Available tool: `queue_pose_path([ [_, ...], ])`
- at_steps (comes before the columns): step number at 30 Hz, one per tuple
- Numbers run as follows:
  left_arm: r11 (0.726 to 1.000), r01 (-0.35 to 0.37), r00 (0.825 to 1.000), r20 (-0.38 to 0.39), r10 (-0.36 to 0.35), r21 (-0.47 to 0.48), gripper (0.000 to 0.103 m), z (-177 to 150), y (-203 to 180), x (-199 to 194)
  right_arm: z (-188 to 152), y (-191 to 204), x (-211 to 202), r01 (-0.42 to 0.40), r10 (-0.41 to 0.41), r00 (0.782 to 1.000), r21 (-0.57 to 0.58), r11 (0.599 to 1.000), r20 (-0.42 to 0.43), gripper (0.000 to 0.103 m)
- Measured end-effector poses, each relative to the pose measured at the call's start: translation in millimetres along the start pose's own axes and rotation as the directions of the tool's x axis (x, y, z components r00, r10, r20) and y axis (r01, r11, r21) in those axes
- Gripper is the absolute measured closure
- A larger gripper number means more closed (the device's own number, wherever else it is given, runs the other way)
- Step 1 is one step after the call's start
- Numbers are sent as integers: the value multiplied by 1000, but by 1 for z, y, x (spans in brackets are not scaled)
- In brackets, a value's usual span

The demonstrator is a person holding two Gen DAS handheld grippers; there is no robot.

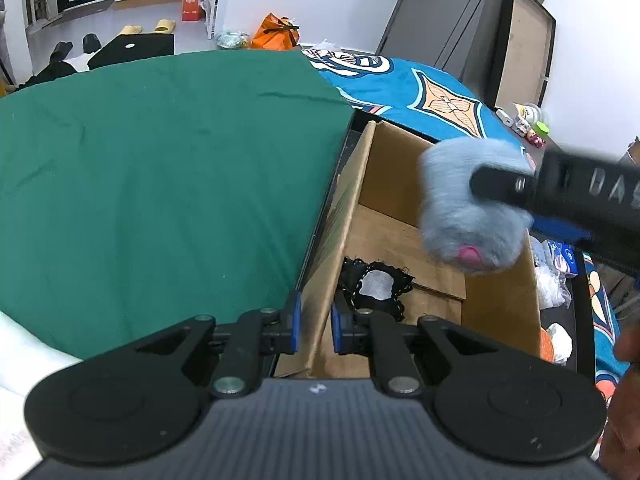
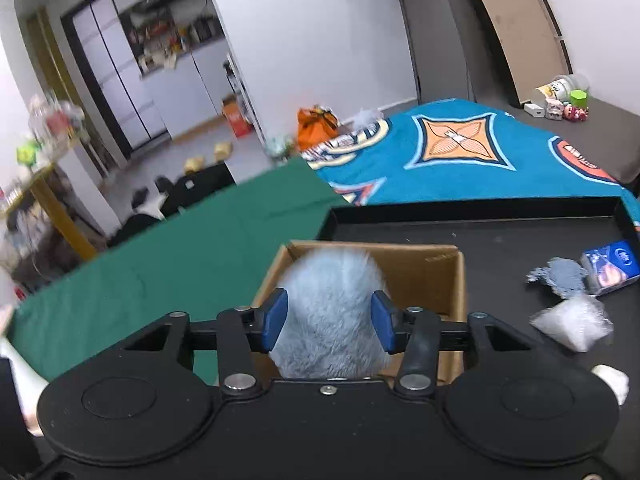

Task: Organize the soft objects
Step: 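Lift the grey plush toy into the cardboard box and release, then move the right tool to the white wrapped bundle and grasp it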

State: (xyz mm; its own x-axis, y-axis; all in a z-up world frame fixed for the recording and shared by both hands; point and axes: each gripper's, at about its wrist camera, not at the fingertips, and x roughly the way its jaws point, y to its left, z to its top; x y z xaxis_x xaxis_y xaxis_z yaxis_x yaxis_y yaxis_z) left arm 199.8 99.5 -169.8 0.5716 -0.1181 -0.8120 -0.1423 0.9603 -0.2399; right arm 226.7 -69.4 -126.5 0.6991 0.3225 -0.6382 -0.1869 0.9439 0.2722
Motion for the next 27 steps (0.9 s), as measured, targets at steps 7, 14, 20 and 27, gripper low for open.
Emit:
queue_pose_path([
  [7,1000,-17,1000,-12,17,26,85,1,-5,-1,1,-12,-13,24,-24,1000,17,1000,6,51],
  [14,996,-56,998,-16,57,67,64,2,-13,-5,-2,-24,-30,59,-59,998,14,998,25,43],
  [20,988,-104,995,15,103,111,34,2,-25,-14,-6,-46,-42,76,-78,997,49,996,25,43],
  [27,976,-144,990,19,143,162,31,0,-45,-17,-13,-67,-53,82,-83,996,70,994,16,41],
])
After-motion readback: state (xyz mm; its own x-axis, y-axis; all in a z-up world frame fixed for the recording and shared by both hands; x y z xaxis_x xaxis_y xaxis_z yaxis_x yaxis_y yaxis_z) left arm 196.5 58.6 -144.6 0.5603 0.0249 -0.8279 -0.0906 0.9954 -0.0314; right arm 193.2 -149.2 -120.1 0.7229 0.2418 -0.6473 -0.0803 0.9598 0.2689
